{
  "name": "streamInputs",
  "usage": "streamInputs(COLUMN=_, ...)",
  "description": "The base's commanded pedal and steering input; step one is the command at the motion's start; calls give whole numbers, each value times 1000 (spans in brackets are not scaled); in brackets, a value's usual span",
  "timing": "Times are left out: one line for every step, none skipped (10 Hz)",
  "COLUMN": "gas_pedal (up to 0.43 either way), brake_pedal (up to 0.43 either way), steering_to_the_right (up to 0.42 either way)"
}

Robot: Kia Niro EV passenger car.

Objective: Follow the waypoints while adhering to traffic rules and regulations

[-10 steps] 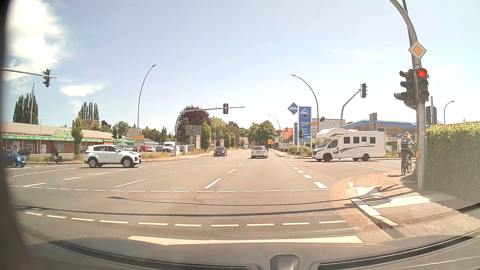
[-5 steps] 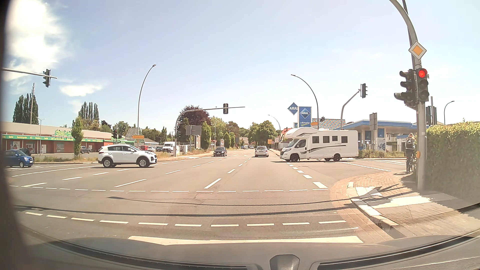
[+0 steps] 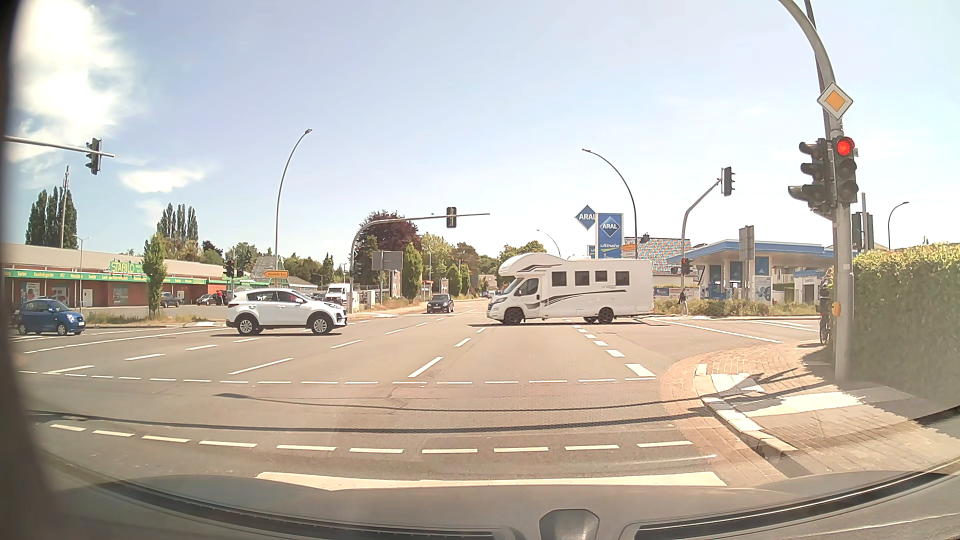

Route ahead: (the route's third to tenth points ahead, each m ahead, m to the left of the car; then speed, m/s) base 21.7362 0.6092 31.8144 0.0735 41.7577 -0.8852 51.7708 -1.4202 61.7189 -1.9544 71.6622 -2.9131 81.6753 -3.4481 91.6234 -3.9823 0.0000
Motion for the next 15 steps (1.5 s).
streamInputs(gas_pedal=0, brake_pedal=256, steering_to_the_right=-3)
streamInputs(gas_pedal=0, brake_pedal=256, steering_to_the_right=-3)
streamInputs(gas_pedal=0, brake_pedal=256, steering_to_the_right=-3)
streamInputs(gas_pedal=0, brake_pedal=256, steering_to_the_right=-3)
streamInputs(gas_pedal=0, brake_pedal=256, steering_to_the_right=-3)
streamInputs(gas_pedal=0, brake_pedal=256, steering_to_the_right=-3)
streamInputs(gas_pedal=0, brake_pedal=256, steering_to_the_right=-3)
streamInputs(gas_pedal=0, brake_pedal=256, steering_to_the_right=-3)
streamInputs(gas_pedal=0, brake_pedal=256, steering_to_the_right=-3)
streamInputs(gas_pedal=0, brake_pedal=256, steering_to_the_right=-3)
streamInputs(gas_pedal=0, brake_pedal=256, steering_to_the_right=-4)
streamInputs(gas_pedal=0, brake_pedal=256, steering_to_the_right=-4)
streamInputs(gas_pedal=0, brake_pedal=256, steering_to_the_right=-3)
streamInputs(gas_pedal=0, brake_pedal=256, steering_to_the_right=-3)
streamInputs(gas_pedal=0, brake_pedal=256, steering_to_the_right=-3)
